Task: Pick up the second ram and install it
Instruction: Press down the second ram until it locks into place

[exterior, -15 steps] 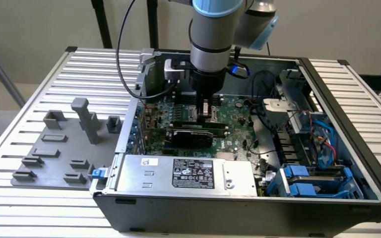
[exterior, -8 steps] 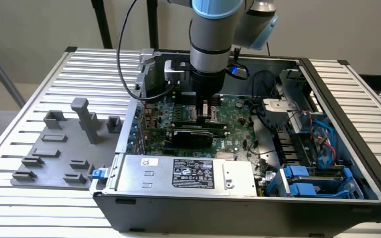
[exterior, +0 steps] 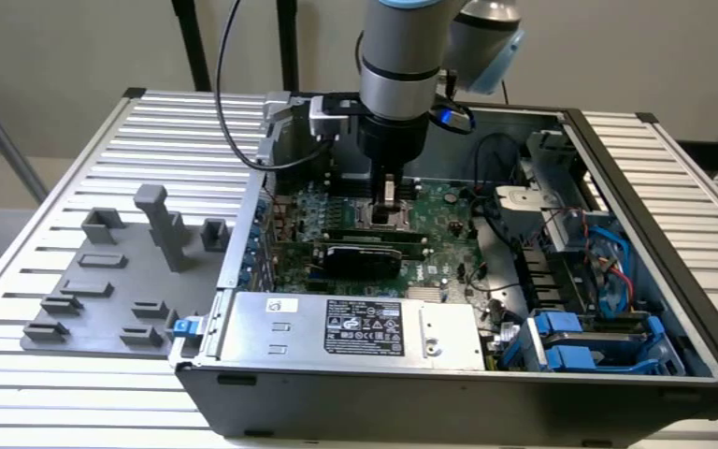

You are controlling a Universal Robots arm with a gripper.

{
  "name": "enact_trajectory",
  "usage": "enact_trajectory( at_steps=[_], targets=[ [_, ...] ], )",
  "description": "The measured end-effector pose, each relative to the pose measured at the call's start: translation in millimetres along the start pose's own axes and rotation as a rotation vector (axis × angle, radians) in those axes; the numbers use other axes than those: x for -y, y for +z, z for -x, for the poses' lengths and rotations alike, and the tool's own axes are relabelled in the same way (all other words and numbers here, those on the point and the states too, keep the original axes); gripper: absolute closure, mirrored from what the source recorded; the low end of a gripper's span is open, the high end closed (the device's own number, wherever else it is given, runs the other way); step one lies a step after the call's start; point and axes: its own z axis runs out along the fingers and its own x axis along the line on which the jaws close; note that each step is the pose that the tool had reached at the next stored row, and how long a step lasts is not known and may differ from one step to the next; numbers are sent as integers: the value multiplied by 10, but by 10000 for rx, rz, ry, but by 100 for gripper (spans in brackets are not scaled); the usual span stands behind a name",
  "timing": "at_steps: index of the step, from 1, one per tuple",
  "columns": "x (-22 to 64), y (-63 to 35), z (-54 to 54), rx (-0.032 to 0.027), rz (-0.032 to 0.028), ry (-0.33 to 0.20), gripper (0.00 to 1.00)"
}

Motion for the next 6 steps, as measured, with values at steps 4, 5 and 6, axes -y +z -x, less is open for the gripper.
enact_trajectory(
  at_steps=[4,5,6],
  targets=[
    [0,-1,0,-1,1,0,89],
    [0,-1,0,-2,1,0,89],
    [0,-1,0,-2,1,0,89]
  ],
)
